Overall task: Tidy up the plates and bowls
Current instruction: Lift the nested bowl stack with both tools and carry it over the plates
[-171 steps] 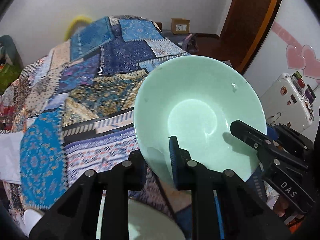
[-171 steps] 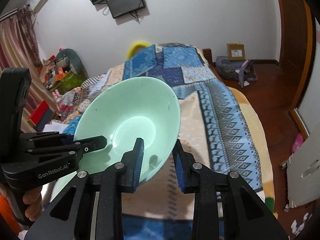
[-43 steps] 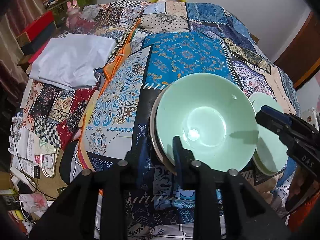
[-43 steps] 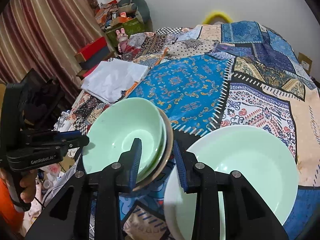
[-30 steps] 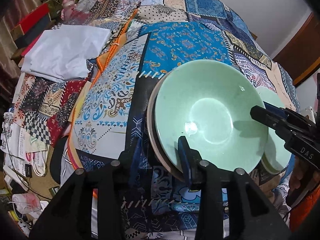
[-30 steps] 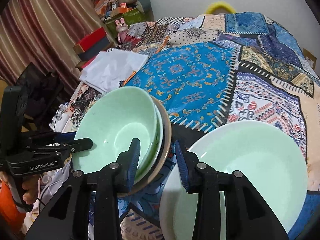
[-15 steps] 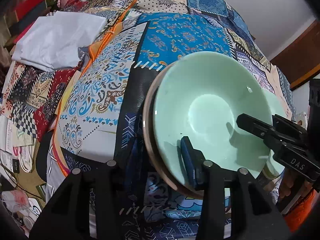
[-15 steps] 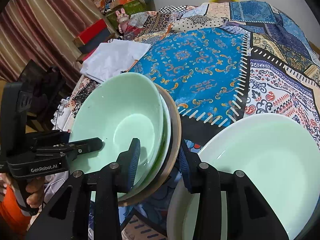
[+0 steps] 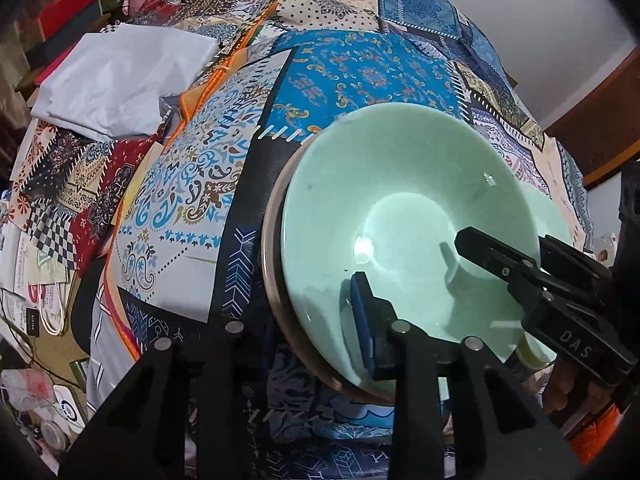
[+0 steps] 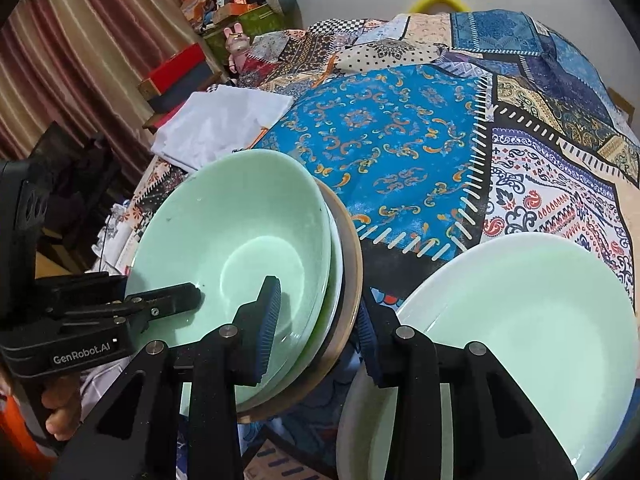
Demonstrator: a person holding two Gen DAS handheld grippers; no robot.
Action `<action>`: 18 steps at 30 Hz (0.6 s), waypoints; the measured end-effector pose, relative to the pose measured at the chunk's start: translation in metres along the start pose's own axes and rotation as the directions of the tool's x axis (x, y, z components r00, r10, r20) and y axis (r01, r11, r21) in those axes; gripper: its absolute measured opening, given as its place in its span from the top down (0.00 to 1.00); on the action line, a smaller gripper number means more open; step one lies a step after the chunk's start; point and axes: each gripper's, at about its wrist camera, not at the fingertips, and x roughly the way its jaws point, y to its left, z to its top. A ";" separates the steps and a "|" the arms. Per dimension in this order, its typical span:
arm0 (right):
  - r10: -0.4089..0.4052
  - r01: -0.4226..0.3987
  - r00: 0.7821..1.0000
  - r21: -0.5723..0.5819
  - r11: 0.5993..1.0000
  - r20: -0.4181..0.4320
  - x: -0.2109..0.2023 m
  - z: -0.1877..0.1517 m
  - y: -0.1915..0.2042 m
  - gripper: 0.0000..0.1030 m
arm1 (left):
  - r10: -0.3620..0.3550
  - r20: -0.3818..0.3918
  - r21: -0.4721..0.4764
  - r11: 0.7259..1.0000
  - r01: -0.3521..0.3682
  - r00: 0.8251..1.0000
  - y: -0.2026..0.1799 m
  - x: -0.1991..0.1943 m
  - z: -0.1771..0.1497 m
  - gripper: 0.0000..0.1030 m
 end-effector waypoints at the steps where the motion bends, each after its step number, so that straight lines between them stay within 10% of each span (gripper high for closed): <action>1: -0.001 0.001 1.000 0.002 1.000 0.004 -0.001 0.000 0.000 0.67 | 0.006 0.000 0.003 1.000 -0.006 1.000 -0.002 -0.001 0.000 0.69; 18: 0.001 -0.005 0.993 0.032 0.999 0.120 -0.048 0.009 -0.004 0.67 | 0.012 0.106 0.053 0.998 -0.017 0.994 -0.031 -0.046 0.014 0.69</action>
